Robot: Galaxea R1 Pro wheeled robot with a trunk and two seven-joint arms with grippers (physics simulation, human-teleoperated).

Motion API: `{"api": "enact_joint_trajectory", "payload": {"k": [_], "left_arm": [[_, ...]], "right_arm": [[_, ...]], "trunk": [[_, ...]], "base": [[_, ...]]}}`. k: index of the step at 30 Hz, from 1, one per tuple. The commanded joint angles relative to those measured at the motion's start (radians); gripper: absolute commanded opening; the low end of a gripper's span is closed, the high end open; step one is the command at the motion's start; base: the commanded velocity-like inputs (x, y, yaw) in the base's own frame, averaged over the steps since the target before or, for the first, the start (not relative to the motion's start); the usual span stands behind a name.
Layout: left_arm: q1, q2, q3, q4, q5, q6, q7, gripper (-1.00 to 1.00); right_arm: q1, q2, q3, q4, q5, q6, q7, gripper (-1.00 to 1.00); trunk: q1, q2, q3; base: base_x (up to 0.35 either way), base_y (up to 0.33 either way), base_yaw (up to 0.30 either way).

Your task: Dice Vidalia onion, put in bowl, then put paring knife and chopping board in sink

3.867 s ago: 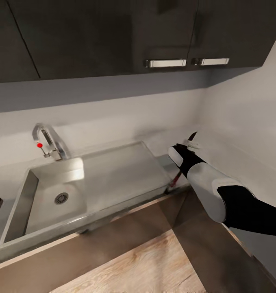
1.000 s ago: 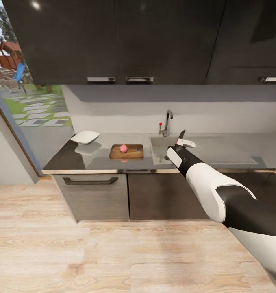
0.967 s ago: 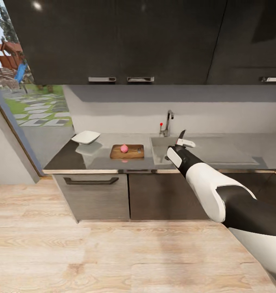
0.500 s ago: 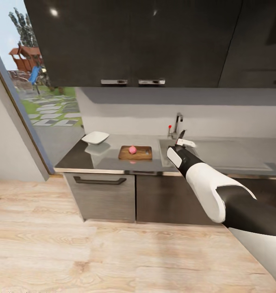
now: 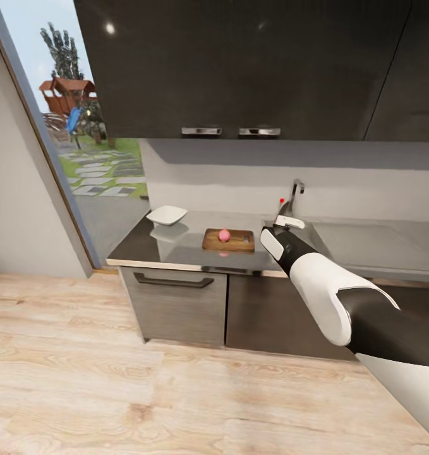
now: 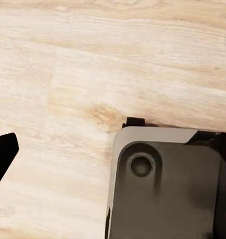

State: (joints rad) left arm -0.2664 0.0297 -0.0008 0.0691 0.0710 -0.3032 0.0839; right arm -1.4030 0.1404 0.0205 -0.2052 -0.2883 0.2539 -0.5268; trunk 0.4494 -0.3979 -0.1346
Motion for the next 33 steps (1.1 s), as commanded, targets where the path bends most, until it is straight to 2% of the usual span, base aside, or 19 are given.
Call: {"api": "enact_joint_trajectory", "payload": {"k": [1,33], "left_arm": [[-0.002,0.000,-0.001,0.004,0.007,-0.007,-0.001,1.00],[-0.002,-0.003,-0.001,0.005,0.007,-0.007,-0.001,1.00]], "right_arm": [[-0.001,0.000,0.002,-0.002,-0.003,0.007,-0.004,-1.00],[-0.001,0.004,0.002,-0.002,0.001,0.007,-0.004,-1.00]], "trunk": [[0.001,-0.002,-0.001],[0.001,-0.002,0.028]], "base": [[0.000,0.002,0.121],[0.000,0.000,0.122]]}}
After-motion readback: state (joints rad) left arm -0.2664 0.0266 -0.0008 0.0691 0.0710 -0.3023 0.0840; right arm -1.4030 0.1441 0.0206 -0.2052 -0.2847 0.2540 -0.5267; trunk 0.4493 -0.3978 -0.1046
